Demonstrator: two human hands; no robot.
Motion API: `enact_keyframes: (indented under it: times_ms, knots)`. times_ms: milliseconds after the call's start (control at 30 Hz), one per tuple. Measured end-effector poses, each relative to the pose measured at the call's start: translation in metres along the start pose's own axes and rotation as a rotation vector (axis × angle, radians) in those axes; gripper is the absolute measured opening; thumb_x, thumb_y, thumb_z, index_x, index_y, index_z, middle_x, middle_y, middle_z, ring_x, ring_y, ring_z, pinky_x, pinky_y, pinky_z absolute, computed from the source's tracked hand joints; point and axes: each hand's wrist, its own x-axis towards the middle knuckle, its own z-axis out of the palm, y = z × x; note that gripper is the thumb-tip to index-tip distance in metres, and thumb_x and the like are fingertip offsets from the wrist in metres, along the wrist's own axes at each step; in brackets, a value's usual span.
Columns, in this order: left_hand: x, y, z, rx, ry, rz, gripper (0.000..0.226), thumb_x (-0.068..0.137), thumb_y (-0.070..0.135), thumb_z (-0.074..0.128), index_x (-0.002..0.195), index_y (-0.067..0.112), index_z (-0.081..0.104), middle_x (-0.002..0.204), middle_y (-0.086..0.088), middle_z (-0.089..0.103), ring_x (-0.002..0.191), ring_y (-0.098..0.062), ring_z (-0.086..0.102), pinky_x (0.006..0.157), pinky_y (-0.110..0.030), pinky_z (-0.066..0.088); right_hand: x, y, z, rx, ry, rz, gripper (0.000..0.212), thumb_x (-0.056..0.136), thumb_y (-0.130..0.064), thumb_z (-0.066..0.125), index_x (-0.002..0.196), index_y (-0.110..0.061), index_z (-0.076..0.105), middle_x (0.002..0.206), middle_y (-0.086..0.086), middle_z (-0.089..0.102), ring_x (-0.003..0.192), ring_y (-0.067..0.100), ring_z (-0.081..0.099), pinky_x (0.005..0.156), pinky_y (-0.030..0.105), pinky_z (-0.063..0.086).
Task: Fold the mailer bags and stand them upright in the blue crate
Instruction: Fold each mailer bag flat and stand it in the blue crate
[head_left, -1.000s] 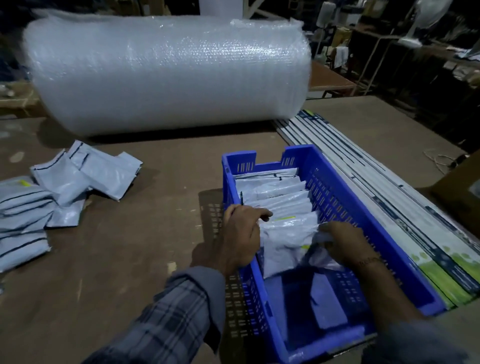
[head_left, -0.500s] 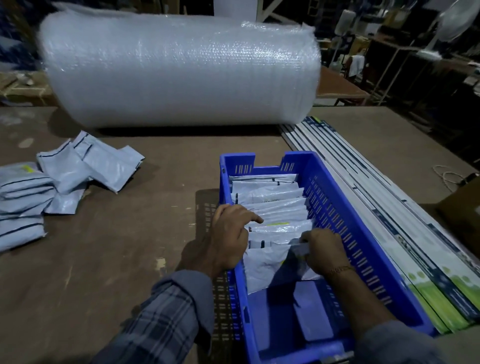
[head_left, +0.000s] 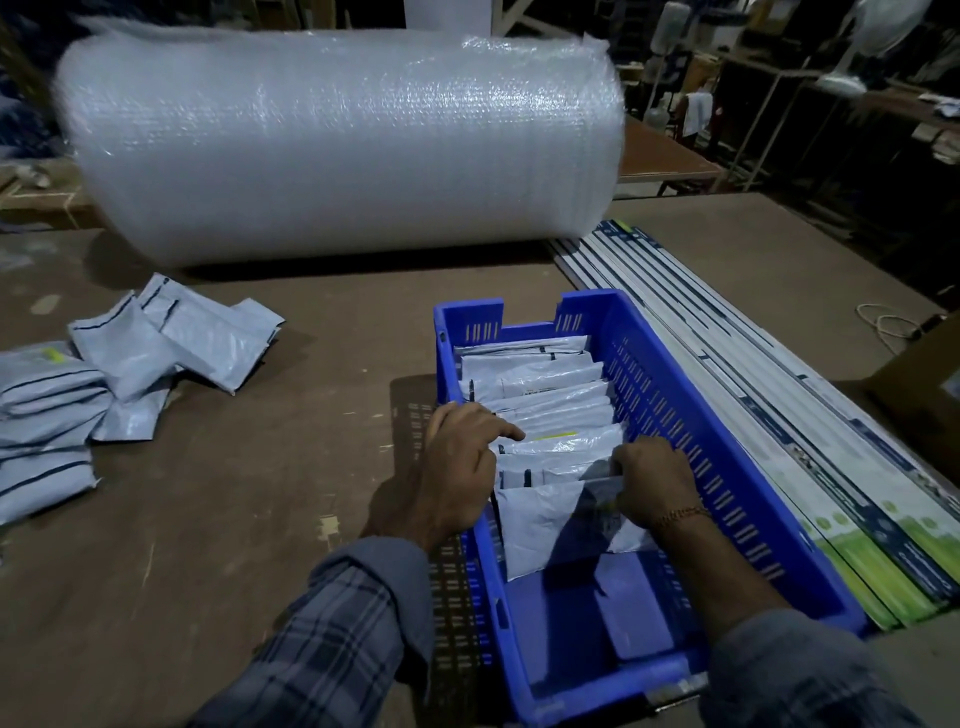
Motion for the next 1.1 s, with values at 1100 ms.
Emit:
enact_keyframes:
  times_ms: [1100]
  knots:
    - [-0.295,-0.351,-0.227,0.46,-0.212,-0.597,0.077,0.104,0.066,0.018,0.168,0.023,0.024,0.175,0.002,0.017,0.159,-0.025,0.022,0.128,-0.046,0.024,-0.06,-0.318,-0.069,0.522,0.276,-0.414,0.026,0.096,-0.037,0.065,0.122,-0.031,0.064,0.114,-0.007,0.064,0.106,0.017,0.059,0.093,0.041,0.052]
